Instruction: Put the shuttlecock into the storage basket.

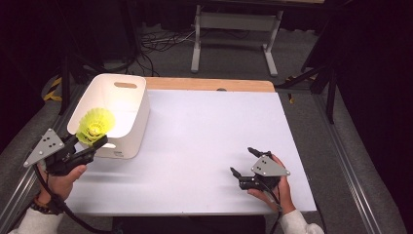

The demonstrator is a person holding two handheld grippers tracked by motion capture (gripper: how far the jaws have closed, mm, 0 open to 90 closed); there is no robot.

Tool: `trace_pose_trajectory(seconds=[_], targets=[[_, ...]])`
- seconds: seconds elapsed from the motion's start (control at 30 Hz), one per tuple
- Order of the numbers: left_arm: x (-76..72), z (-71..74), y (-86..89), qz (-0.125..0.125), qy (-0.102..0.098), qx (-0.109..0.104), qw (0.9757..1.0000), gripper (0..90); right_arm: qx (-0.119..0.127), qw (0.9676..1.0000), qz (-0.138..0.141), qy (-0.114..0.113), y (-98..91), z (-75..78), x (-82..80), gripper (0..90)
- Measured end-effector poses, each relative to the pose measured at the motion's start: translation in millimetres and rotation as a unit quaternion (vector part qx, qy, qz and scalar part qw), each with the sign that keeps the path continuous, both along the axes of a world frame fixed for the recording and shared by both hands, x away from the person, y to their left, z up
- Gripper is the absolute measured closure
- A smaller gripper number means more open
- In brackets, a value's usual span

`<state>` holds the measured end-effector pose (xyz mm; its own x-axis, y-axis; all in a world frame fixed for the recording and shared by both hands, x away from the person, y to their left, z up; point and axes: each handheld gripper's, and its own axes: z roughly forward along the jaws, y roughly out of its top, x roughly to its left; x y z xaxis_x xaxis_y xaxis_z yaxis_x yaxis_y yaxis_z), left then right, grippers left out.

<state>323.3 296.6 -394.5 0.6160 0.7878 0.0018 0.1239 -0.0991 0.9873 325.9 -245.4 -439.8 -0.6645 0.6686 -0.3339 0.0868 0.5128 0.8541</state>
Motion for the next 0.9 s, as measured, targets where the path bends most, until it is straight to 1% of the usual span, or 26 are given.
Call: trace_pose_trajectory(seconds=[0.13,0.2,0.23,0.27,0.4,0.5,0.53,0.6,0.67,0.8,0.83,0.87,0.9], targets=[[8.7,9.9,-1.3,-0.001,-0.003,0.000,1.0000,51.1,0.001,1.0000,-0.002,-0.001,-0.9,0.8,0.3,14.0],[13.8,14.8,-2.9,-0.006,0.000,-0.004,1.0000,51.0,0.001,1.0000,-0.002,-0.001,-1.6,1.2,0.8,14.0],[16.9,17.0,-4.4,-0.007,0.003,0.000,1.0000,50.9,0.002,1.0000,-0.003,-0.001,-2.0,1.4,1.1,14.0],[19.3,19.1,-5.9,-0.003,0.004,0.006,1.0000,50.9,0.004,1.0000,-0.004,0.000,-2.4,1.5,1.4,14.0],[28.7,26.1,-11.1,-0.014,0.008,0.008,0.9998,51.0,0.004,1.0000,-0.003,0.001,-3.1,1.6,2.6,14.0],[36.1,29.8,-14.8,-0.022,0.015,0.007,0.9996,51.0,0.005,1.0000,-0.003,0.003,-3.0,1.5,3.5,14.0],[39.1,30.9,-15.0,-0.024,0.012,0.003,0.9996,51.0,0.007,1.0000,-0.002,0.004,-2.9,1.3,3.9,14.0],[44.2,33.6,-15.3,-0.020,0.014,0.003,0.9997,51.0,0.004,1.0000,-0.001,0.004,-2.4,1.0,4.2,14.0],[47.9,36.6,-15.1,-0.021,0.012,-0.003,0.9997,51.1,0.005,1.0000,-0.001,0.005,-2.7,0.9,4.3,14.0],[58.9,42.1,-16.3,-0.023,0.013,0.001,0.9997,51.2,0.007,0.9999,-0.002,0.008,-3.7,0.5,6.0,13.9],[62.2,43.3,-16.5,-0.026,0.016,0.003,0.9995,51.2,0.007,0.9999,-0.002,0.009,-3.7,0.5,6.3,14.0],[66.3,44.1,-16.1,-0.036,0.020,0.000,0.9991,51.0,0.006,0.9999,-0.002,0.009,-3.8,0.6,6.5,14.0],[70.2,45.0,-15.8,-0.050,0.031,-0.006,0.9982,51.0,0.007,0.9999,-0.002,0.009,-3.8,0.6,6.7,13.9]])
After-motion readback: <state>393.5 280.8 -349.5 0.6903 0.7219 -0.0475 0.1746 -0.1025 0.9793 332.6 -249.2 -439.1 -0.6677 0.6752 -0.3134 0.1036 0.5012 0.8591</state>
